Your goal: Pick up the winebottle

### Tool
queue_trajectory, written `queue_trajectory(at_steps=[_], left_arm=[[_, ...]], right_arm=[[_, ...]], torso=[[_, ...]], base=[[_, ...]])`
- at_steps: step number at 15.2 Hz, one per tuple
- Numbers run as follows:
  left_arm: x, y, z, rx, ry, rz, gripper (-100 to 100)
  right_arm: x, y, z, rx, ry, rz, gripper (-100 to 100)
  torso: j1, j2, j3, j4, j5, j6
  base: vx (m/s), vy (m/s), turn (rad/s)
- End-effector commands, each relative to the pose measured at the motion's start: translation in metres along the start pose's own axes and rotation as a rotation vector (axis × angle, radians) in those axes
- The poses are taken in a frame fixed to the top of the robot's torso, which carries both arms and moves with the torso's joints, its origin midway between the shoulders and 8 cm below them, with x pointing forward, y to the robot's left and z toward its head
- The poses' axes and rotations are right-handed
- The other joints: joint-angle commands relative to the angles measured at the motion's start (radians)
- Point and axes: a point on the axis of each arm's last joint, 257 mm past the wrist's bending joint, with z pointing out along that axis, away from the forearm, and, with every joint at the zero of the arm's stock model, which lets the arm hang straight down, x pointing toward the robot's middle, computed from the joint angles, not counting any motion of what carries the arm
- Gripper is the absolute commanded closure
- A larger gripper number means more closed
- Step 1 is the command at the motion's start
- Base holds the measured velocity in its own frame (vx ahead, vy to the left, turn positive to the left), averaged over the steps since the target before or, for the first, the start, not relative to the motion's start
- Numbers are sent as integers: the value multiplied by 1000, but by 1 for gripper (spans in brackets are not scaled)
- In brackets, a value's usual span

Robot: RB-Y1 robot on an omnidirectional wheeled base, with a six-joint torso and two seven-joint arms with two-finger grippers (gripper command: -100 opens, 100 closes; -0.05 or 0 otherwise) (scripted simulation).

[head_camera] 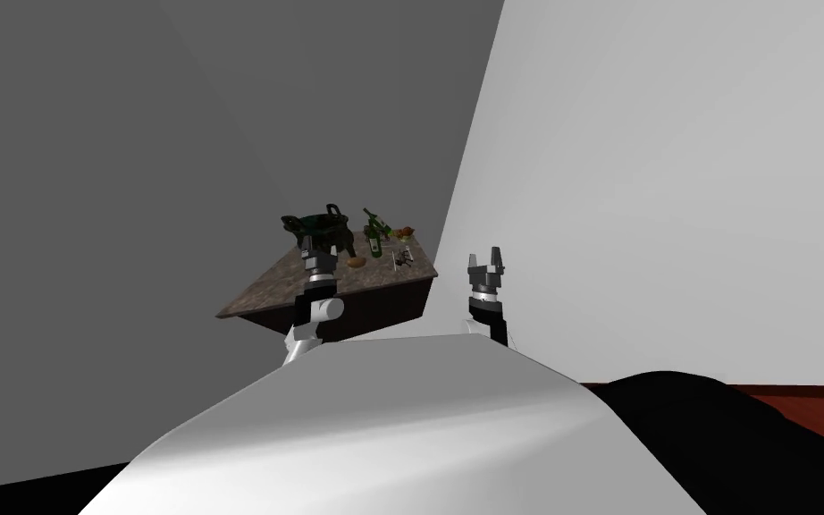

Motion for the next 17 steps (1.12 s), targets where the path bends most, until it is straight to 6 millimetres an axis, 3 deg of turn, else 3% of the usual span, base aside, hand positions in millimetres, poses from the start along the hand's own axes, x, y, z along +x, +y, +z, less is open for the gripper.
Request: queue_trajectory(at_steps=[1,17], left_arm=[[-8,8,8,-4,-26,-31,-100],[-65,53,76,11,-235,-264,-100]], right_arm=[[0,0,0,0,0,0,0],[0,0,0,0,0,0,0]], torso=[[0,0,0,0,0,0],[0,-3,-2,-1,0,0]], base=[[-53,-72,-95],[-27,-59,-70]])
